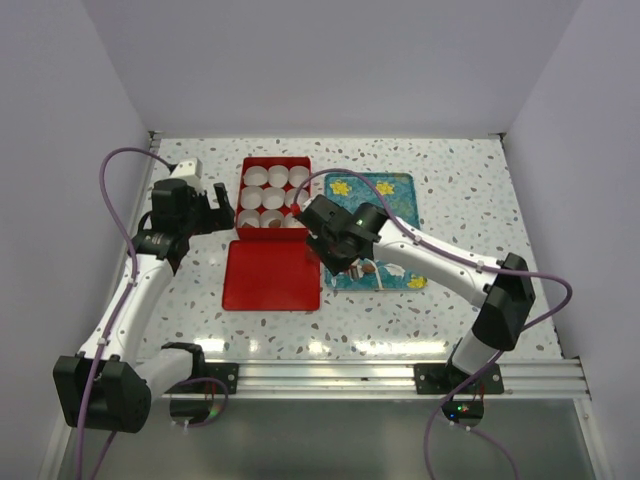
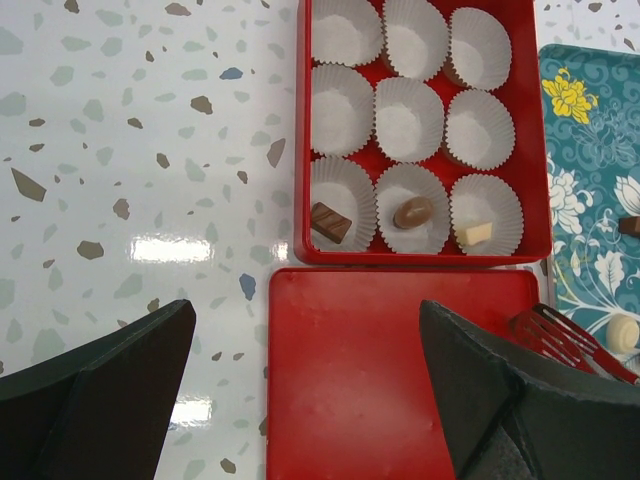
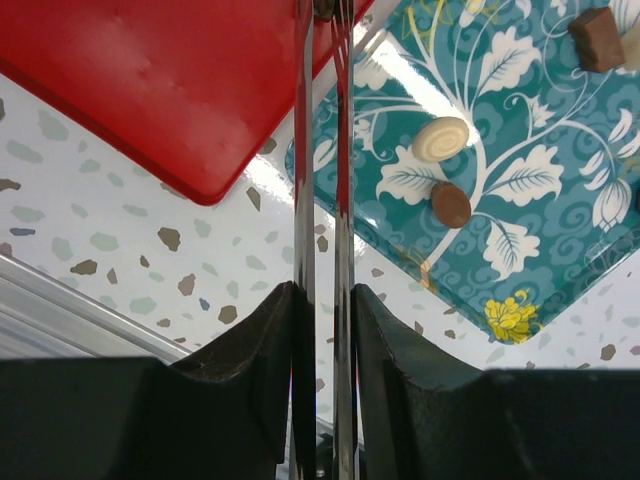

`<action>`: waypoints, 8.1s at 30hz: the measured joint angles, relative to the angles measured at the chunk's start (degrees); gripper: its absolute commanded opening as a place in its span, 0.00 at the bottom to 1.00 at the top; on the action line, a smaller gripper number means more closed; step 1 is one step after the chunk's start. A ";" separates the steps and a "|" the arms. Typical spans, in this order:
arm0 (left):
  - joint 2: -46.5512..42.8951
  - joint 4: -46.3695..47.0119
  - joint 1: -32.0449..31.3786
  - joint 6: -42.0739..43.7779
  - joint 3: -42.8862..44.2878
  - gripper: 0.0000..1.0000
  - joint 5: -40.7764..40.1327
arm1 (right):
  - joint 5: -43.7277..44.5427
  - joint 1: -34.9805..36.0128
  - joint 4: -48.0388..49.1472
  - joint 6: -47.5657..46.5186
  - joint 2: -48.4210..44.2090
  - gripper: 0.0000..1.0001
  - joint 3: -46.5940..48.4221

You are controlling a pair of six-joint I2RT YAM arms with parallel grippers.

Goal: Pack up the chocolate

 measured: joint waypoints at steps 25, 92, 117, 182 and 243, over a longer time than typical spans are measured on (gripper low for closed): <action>0.76 0.00 0.00 0.00 0.00 1.00 -0.02 | 5.40 -2.27 -1.03 -6.60 12.28 0.25 20.90; 3.50 0.02 0.00 0.00 1.31 1.00 0.09 | 6.45 -20.26 1.07 -10.47 -2.58 0.37 9.77; 3.54 0.00 0.00 0.00 1.22 1.00 1.09 | 7.23 -20.31 2.03 -8.35 -4.70 0.37 -3.17; -0.35 -1.40 0.00 0.00 0.02 1.00 -0.07 | -3.63 -8.70 4.00 -9.49 18.53 0.25 31.08; 4.31 0.42 0.00 -0.42 -0.94 1.00 1.73 | 2.60 -21.40 2.78 -8.26 -8.87 0.41 -5.05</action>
